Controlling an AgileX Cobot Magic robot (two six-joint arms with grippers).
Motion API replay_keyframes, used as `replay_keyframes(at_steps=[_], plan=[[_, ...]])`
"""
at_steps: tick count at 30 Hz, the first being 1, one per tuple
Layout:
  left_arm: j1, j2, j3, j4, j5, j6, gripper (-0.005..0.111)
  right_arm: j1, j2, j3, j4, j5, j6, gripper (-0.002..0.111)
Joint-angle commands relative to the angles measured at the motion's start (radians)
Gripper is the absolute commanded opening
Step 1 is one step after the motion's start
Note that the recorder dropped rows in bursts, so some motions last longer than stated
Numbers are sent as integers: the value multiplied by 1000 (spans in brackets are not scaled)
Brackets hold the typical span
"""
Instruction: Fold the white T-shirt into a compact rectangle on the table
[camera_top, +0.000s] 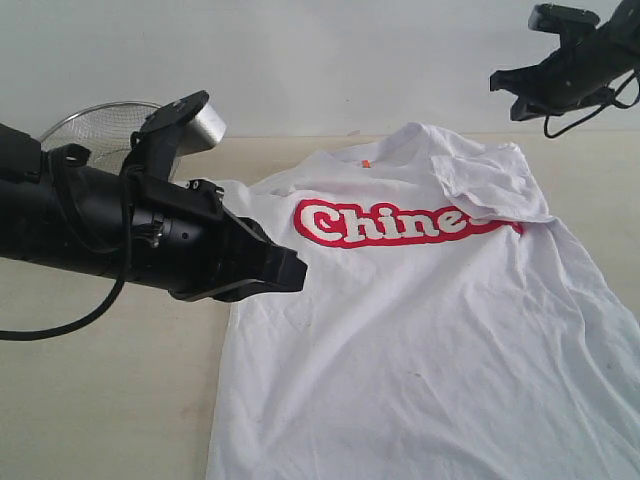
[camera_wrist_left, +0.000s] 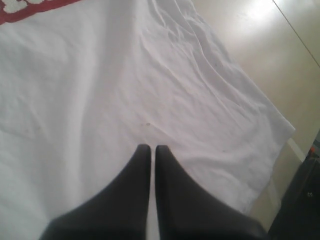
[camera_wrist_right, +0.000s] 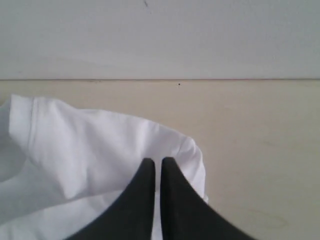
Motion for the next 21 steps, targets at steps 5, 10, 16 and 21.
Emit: replay_keyframes(at_steps=[5,10,16,21], plan=[[2,-9,-3,-9,8,5,4,-1,122,-5,-15,-17,32,0],[2,-9,-3,-9,15,5,4,-1,116,-19,-19,-21,32,0],[2,-9,-3,-9,24,5,4,-1,65,-103,-4,37,37,0],[2,-11,-3,-11,4,5,4,-1,3,-114,7,62,37,0]])
